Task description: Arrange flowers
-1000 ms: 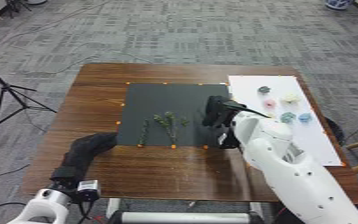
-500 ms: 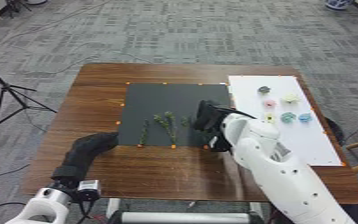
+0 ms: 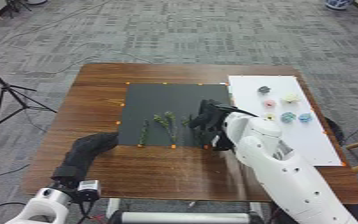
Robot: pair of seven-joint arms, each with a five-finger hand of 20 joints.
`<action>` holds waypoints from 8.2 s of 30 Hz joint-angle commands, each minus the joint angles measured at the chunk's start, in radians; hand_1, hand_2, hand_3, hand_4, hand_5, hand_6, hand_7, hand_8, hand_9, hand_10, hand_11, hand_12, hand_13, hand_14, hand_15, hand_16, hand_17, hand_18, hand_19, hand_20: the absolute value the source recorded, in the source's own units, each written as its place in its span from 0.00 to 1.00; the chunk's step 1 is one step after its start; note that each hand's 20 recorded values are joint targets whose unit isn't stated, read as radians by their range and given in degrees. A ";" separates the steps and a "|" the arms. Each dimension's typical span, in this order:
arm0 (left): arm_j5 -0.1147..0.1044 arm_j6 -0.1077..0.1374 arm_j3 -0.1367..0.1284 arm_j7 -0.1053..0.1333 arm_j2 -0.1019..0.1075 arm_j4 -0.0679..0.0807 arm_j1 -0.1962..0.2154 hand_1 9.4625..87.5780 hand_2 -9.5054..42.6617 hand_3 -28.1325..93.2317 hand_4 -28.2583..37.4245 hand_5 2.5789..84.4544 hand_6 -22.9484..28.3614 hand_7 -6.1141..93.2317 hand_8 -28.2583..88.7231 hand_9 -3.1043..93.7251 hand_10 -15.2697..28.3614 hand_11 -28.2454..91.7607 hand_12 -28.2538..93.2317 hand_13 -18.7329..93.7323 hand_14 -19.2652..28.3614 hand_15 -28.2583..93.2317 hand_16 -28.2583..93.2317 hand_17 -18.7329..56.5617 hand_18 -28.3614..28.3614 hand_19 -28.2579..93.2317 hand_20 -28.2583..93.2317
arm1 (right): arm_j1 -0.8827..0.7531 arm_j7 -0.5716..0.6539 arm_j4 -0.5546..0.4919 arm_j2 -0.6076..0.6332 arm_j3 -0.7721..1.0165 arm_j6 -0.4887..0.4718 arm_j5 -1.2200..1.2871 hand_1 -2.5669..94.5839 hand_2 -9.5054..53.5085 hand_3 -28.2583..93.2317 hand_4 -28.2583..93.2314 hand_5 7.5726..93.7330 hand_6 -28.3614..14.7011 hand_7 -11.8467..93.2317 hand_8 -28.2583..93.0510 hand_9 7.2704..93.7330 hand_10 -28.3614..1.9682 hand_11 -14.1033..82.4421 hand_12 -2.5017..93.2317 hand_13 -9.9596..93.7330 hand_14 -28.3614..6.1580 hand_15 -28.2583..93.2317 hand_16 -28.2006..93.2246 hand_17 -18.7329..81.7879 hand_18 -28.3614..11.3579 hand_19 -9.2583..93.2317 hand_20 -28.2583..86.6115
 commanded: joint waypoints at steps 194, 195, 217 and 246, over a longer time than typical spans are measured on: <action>-0.354 0.530 -0.044 0.544 0.063 -0.038 0.323 0.17 0.46 0.81 0.00 0.57 0.55 0.22 0.16 0.55 0.69 0.41 0.31 0.47 0.68 0.32 0.23 0.31 0.64 0.33 0.35 | 0.238 -0.627 0.392 -0.396 -0.227 0.252 -0.481 0.58 0.00 0.73 0.08 0.63 0.68 0.44 0.33 0.78 0.66 0.25 0.35 0.91 0.79 0.81 0.52 0.77 0.39 1.00 0.82; -0.360 0.526 -0.049 0.553 0.063 -0.040 0.336 0.17 0.46 0.81 0.00 0.57 0.55 0.22 0.16 0.55 0.69 0.41 0.31 0.47 0.68 0.32 0.23 0.31 0.64 0.33 0.35 | 0.239 -0.630 0.392 -0.395 -0.224 0.241 -0.486 0.58 0.00 0.73 0.08 0.64 0.67 0.44 0.33 0.77 0.66 0.25 0.35 0.91 0.79 0.81 0.52 0.77 0.39 1.00 0.82; -0.349 0.492 -0.074 0.554 0.038 -0.045 0.369 0.17 0.41 0.81 0.00 0.50 0.52 0.23 0.16 0.53 0.68 0.41 0.32 0.47 0.68 0.32 0.24 0.30 0.65 0.32 0.35 | 0.245 -0.944 0.381 -0.429 -0.105 -0.189 -0.593 0.25 0.25 0.83 0.15 0.46 0.60 0.25 0.19 0.47 0.56 0.20 0.17 0.84 0.57 0.76 0.50 0.67 0.25 0.99 0.70; -0.317 0.472 -0.084 0.529 0.006 -0.045 0.362 0.15 0.35 0.82 0.00 0.43 0.49 0.24 0.15 0.49 0.66 0.40 0.31 0.46 0.69 0.31 0.24 0.29 0.66 0.32 0.35 | 0.210 -0.977 0.557 -0.587 0.067 -0.175 -0.932 0.23 0.27 0.83 0.14 0.38 0.53 0.19 0.18 0.36 0.62 0.19 0.11 0.83 0.54 0.78 0.48 0.67 0.21 1.00 0.69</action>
